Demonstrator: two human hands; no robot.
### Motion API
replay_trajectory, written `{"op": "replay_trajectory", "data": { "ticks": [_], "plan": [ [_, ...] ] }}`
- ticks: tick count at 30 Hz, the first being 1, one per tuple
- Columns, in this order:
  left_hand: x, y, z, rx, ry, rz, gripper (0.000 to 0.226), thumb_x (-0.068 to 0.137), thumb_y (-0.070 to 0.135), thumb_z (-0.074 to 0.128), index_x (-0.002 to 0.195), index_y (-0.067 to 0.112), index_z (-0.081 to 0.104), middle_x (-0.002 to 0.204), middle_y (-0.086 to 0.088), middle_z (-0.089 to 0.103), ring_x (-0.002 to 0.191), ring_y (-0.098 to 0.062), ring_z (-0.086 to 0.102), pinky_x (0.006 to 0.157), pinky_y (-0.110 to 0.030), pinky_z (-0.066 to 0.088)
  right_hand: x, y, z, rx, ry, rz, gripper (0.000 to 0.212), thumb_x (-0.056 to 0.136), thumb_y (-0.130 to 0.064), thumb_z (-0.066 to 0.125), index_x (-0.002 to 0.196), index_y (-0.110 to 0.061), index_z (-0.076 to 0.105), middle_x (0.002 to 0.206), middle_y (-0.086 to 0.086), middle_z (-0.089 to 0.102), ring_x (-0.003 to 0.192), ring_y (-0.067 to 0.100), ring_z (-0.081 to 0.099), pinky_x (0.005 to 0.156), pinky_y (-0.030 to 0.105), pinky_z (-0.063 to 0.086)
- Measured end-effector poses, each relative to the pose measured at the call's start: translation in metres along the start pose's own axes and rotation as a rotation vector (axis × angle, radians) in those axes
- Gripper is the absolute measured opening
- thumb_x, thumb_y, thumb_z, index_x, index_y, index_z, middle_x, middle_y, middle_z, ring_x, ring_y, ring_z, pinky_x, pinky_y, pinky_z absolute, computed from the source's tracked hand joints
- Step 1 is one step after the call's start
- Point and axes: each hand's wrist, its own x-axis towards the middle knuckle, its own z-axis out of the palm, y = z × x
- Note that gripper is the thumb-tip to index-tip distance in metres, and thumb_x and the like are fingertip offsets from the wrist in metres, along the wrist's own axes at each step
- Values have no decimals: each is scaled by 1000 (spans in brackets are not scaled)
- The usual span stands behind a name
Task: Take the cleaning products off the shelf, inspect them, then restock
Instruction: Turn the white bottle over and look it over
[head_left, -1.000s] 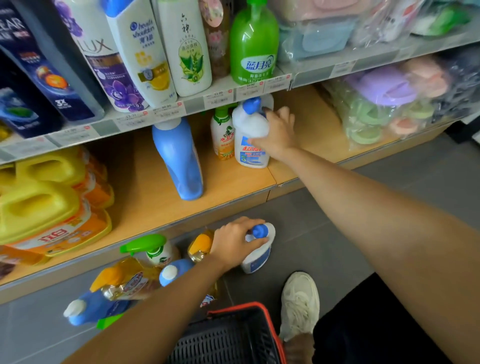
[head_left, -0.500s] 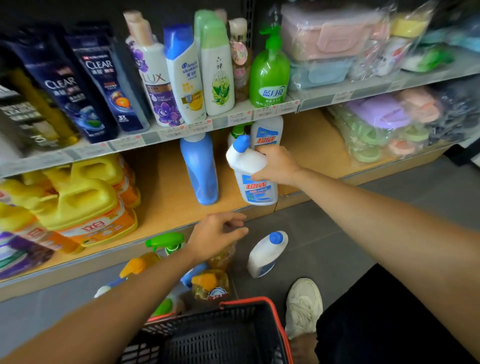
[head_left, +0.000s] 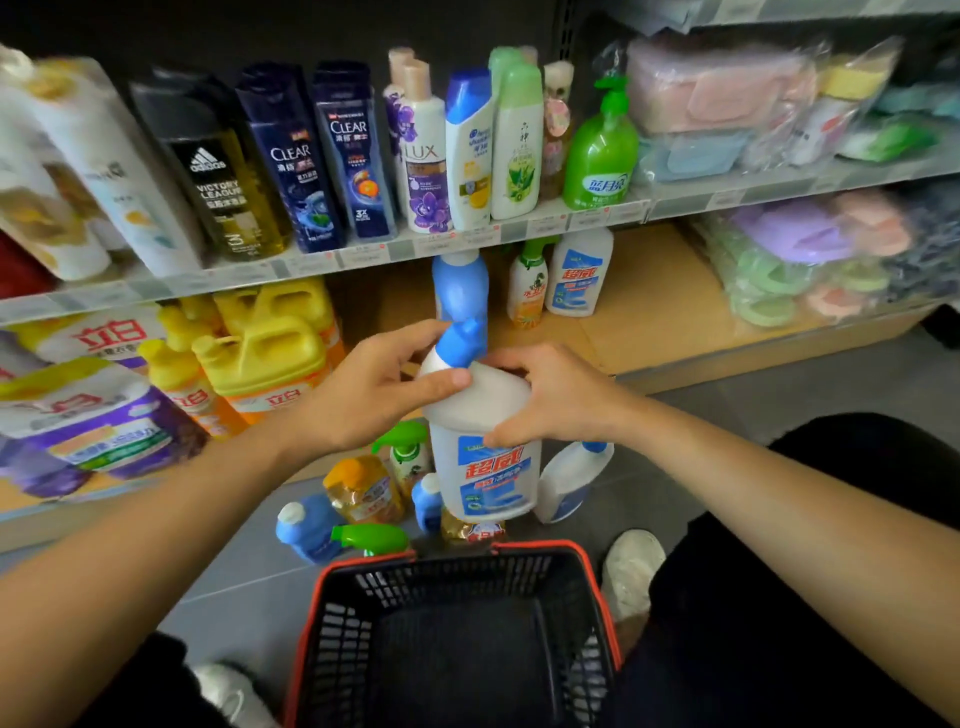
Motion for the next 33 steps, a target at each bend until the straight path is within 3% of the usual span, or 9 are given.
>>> {"op": "replay_trajectory", "data": {
  "ticks": [3,7,12,16,21,26,29,33],
  "plan": [
    [-22,-2,1,-15,44,5,28,94,33,63,119,19,66,107,7,72,99,-9,65,83,-29,52,-8,0,24,172,-9,11,65,64,-20,92,124,-18,66,110,-5,73,98,7,70,81,35,61],
    [-45,-13,-3,-181,163,-39,26,94,26,60,113,10,68,96,1,73,88,-9,66,73,-21,53,-9,10,50,442,38,15,83,65,-22,93,138,-24,54,124,0,68,111,13,68,93,41,58],
    [-58,-24,-15,-323,369,-163,30,91,32,56,111,16,70,93,-1,75,82,-13,69,66,-24,57,-1,11,62,600,-68,-44,58,76,-22,86,125,-40,60,120,0,73,108,22,71,81,37,61],
    [-60,-29,-23,-332,400,-163,34,93,30,56,122,14,65,115,-13,73,98,-21,69,79,-37,60,6,4,61,593,-41,-57,54,77,-21,86,120,-44,62,115,-2,75,104,18,73,77,29,60],
    [-60,-37,-27,-182,516,-59,41,90,13,67,130,10,62,109,4,76,103,-13,69,86,-26,57,4,-4,67,269,125,-82,69,72,-34,89,134,-28,58,118,-9,71,107,5,67,86,36,59],
    [-57,-48,-17,79,642,-17,37,88,8,76,120,21,64,116,-9,72,101,-18,71,78,-20,57,-4,-8,75,-19,260,-65,75,69,-52,87,134,-27,60,113,-5,72,101,13,66,83,42,56],
    [-53,-49,-17,66,586,-55,33,90,11,73,121,22,66,111,-5,72,99,-16,69,79,-23,57,-5,-5,76,31,236,-36,73,69,-51,88,132,-24,62,108,-7,73,99,10,68,80,41,57],
    [-50,-46,-25,-48,453,-73,29,102,28,51,122,12,65,108,-5,71,101,-13,65,86,-31,54,-5,1,70,385,57,-26,53,73,-29,90,120,-21,66,103,-2,77,94,13,74,77,45,62]
  ]
}}
